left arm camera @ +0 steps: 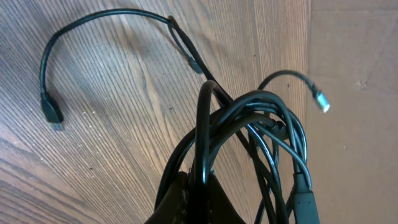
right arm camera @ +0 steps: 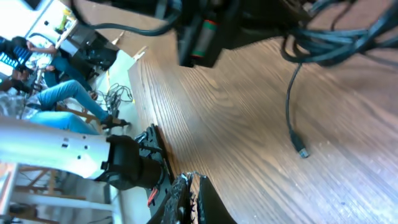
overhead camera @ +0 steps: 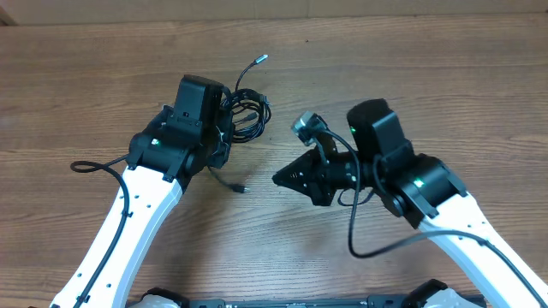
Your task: Untangle cables
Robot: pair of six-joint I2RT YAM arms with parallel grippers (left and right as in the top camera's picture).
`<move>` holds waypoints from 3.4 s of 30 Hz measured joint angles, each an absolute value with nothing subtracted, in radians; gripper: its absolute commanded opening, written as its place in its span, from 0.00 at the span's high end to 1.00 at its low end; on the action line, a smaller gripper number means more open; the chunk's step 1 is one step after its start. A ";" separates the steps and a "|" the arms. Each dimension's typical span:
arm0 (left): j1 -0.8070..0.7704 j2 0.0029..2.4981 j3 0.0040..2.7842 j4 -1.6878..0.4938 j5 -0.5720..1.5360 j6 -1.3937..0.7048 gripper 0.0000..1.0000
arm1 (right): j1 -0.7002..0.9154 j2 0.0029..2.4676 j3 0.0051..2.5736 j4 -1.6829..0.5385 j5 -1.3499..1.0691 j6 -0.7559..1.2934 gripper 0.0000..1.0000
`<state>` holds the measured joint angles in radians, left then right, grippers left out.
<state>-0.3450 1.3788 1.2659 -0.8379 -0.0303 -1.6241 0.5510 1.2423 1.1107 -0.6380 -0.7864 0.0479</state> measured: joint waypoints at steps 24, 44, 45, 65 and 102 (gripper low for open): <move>-0.398 1.379 1.266 -0.740 0.016 -0.949 0.96 | 0.550 1.297 1.111 -0.411 -0.543 0.445 0.69; -0.413 1.379 1.266 -0.714 0.019 -0.860 0.96 | 0.490 1.369 1.111 -0.510 -0.482 0.791 0.73; -0.413 1.379 1.266 -0.710 0.019 -0.860 0.96 | 0.484 1.369 1.111 -0.514 -0.483 0.794 0.73; -0.413 1.379 1.266 -0.687 0.060 -0.860 0.96 | 0.482 1.374 1.111 -0.446 -0.578 0.909 0.73; -0.425 1.379 1.267 -0.736 0.051 -0.917 0.95 | 0.476 1.503 1.110 -0.236 -0.737 0.761 0.96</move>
